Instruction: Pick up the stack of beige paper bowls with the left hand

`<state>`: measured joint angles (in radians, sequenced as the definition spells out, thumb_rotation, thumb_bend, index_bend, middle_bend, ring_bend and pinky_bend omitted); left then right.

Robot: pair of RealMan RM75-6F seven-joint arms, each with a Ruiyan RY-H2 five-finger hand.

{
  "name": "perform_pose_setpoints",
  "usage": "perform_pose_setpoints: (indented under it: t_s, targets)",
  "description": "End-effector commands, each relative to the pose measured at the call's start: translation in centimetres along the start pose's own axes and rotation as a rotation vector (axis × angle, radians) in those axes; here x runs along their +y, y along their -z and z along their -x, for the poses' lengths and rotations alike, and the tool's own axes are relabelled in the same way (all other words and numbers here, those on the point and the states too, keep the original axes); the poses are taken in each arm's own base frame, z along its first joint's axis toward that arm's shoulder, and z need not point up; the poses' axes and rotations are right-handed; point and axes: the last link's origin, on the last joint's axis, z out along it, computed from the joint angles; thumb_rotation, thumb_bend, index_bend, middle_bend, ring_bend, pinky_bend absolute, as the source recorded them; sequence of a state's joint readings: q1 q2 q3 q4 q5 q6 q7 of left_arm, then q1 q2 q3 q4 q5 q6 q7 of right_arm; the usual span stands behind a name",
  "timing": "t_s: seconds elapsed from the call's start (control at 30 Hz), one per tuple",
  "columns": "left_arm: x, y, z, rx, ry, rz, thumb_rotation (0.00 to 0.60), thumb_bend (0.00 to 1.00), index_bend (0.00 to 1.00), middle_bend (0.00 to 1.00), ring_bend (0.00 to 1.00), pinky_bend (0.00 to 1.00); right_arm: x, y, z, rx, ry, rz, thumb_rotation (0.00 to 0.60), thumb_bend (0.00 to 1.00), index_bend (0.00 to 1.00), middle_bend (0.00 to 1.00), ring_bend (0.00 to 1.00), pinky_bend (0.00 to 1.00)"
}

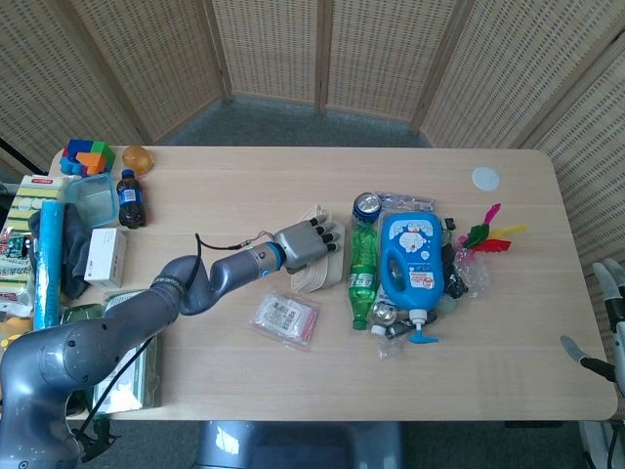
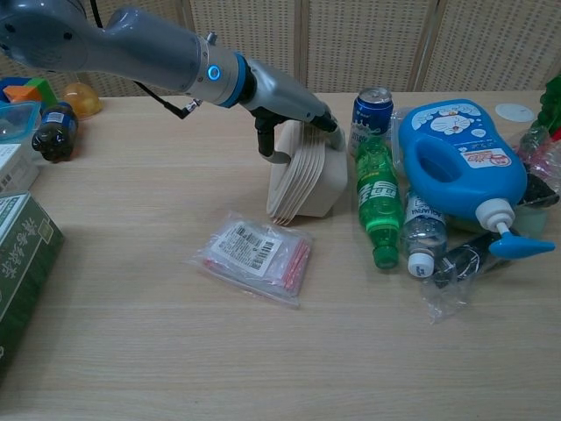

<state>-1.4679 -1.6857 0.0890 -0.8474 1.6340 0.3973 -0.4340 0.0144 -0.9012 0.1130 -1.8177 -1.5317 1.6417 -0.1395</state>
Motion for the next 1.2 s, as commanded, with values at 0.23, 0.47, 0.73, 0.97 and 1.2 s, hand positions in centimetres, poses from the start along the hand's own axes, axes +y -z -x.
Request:
perform_pose_setpoints:
  t_s: [0.23,0.47,0.73,0.97,1.2]
  targets:
    - [-0.9,0.2,-0.2,0.081,0.047,-0.027,0.6,0.28,0.76,0.61,0.56,0.09,0.0,-0.1,0.0,0.004,-0.004,-0.001,0.57,0.16,0.0,0.0,0.0,0.0]
    - [-2.3,1.5,-0.7,0.138,0.094,-0.054,0.6,0.29,0.79,0.7,0.69,0.21,-0.1,-0.3,0.2,0.002,-0.011,-0.008,0.57,0.16,0.0,0.0,0.0,0.0]
    - [-4.2,3.7,-1.9,0.211,0.146,-0.088,0.6,0.29,0.79,0.69,0.68,0.23,-0.3,-0.5,0.3,0.002,-0.015,-0.017,0.573,0.16,0.0,0.0,0.0,0.0]
    - [-5.5,6.6,-4.0,0.31,0.183,-0.115,0.6,0.29,0.78,0.68,0.68,0.23,-0.5,-0.6,0.6,-0.002,-0.023,-0.03,0.571,0.16,0.0,0.0,0.0,0.0]
    - [-6.9,10.6,-6.9,0.44,0.224,-0.159,0.6,0.29,0.78,0.68,0.67,0.24,-0.8,-0.9,1.1,-0.012,-0.036,-0.047,0.571,0.16,0.0,0.0,0.0,0.0]
